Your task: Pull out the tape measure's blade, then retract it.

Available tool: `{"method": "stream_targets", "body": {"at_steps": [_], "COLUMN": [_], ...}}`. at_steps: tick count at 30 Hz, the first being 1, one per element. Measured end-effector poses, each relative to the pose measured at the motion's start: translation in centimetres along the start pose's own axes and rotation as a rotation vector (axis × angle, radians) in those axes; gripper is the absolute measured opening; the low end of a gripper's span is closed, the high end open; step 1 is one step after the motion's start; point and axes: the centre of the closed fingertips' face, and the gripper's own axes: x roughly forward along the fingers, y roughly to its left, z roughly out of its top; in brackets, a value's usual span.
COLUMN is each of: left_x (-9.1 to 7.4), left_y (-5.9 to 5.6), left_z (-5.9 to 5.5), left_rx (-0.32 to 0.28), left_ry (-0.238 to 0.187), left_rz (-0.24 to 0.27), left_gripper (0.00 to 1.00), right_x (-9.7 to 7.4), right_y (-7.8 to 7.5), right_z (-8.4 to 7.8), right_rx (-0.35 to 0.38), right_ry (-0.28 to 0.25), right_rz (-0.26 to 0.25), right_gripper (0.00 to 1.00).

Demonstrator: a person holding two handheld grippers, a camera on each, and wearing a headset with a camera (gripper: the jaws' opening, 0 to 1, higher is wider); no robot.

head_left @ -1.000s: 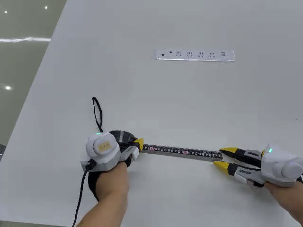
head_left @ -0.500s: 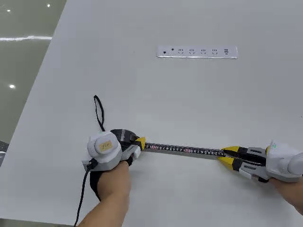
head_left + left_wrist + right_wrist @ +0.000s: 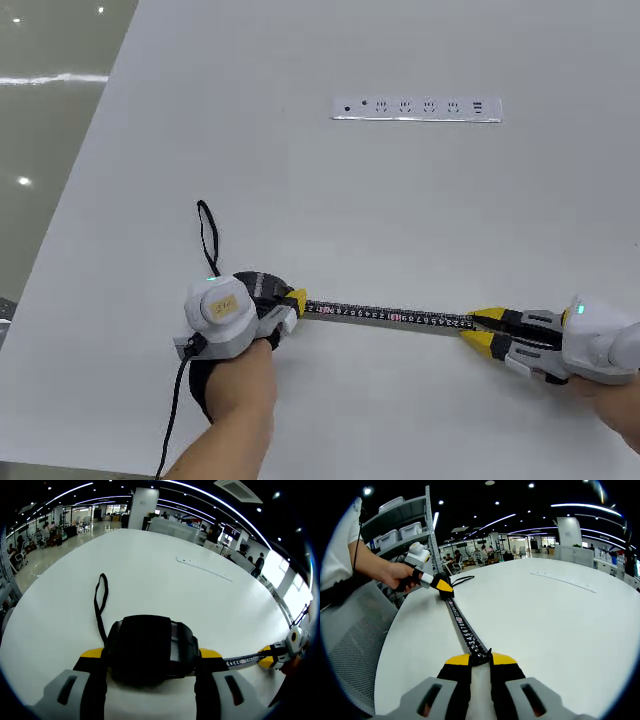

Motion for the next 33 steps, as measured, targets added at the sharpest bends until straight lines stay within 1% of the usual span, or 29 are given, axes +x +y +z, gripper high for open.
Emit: {"method": "stream_targets", "body": {"at_steps": [4, 5, 6, 7, 9, 14, 21, 33], "left_x": [0.0, 0.0, 0.0, 0.0, 0.0, -0.1, -0.1, 0.0], "left_y": [0.1, 0.1, 0.0, 0.1, 0.1, 0.0, 0.0, 0.0], "left_z": [0.0, 0.0, 0.0, 0.0, 0.0, -0.1, -0.1, -0.2], "left_rx": [0.0, 0.0, -0.003, -0.004, -0.003, -0.003, -0.004, -0.005], "left_ry": [-0.002, 0.0, 0.001, 0.001, 0.0, 0.002, 0.003, 0.004], "left_rz": [0.003, 0.006, 0.005, 0.005, 0.003, 0.001, -0.002, -0.004], "left_gripper": [0.69, 0.69, 0.68, 0.68, 0.68, 0.68, 0.68, 0.69], "right_x": [0.0, 0.1, 0.2, 0.4, 0.6, 1.2, 1.8, 3.0], "right_y": [-0.2, 0.0, 0.4, 0.4, 0.1, 0.2, 0.1, 0.6], "right_z": [0.0, 0.0, 0.1, 0.0, 0.1, 0.1, 0.1, 0.3], "right_rx": [0.0, 0.012, 0.017, 0.004, 0.006, 0.003, 0.002, -0.001], "right_ry": [-0.002, -0.008, -0.011, -0.011, -0.018, -0.027, -0.031, -0.034], "right_rz": [-0.003, 0.003, 0.019, 0.015, 0.012, 0.025, 0.036, 0.057], "right_gripper": [0.12, 0.12, 0.12, 0.12, 0.12, 0.12, 0.12, 0.12]}}
